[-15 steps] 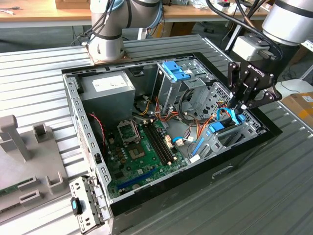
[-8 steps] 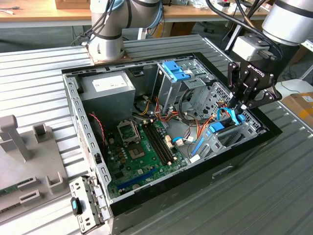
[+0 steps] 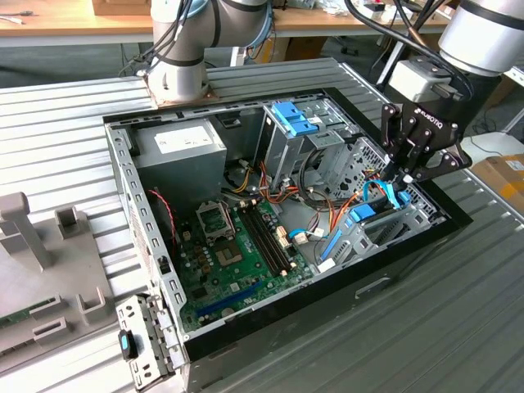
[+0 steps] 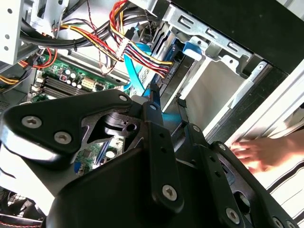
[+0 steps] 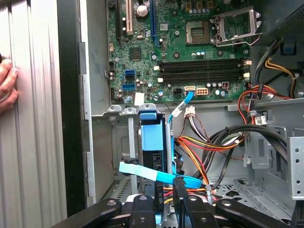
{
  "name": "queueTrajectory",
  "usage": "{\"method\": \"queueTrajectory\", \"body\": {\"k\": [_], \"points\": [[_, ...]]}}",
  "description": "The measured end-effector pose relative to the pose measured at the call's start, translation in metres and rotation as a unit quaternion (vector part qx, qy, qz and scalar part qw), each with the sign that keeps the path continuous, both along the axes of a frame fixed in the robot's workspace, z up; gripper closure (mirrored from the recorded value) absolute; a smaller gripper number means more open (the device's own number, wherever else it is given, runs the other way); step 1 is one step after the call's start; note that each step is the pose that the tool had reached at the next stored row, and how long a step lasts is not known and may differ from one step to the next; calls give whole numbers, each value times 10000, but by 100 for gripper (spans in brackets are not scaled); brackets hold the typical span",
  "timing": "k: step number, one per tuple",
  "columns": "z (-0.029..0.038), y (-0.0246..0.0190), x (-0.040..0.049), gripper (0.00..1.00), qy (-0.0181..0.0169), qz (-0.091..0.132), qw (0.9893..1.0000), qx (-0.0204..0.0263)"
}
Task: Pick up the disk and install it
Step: 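Insert the second disk wire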
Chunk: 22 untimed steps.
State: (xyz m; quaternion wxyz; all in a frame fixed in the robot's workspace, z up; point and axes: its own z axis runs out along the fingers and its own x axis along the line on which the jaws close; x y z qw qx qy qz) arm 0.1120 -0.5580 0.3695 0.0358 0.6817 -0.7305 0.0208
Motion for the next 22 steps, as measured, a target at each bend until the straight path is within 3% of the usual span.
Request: {"method": "queueTrajectory", "body": {"k": [2,5,14,20,22], "points": [[3,1,-5,70,0,1,10000,-1],[105,0,-6,70,0,4,10000,0],[259,0,-17,70,-1,6,10000,1],[258,-114,-25,70,-4,7,10000,-10],[257,-142,-25,70,-4,7,10000,-48]]}}
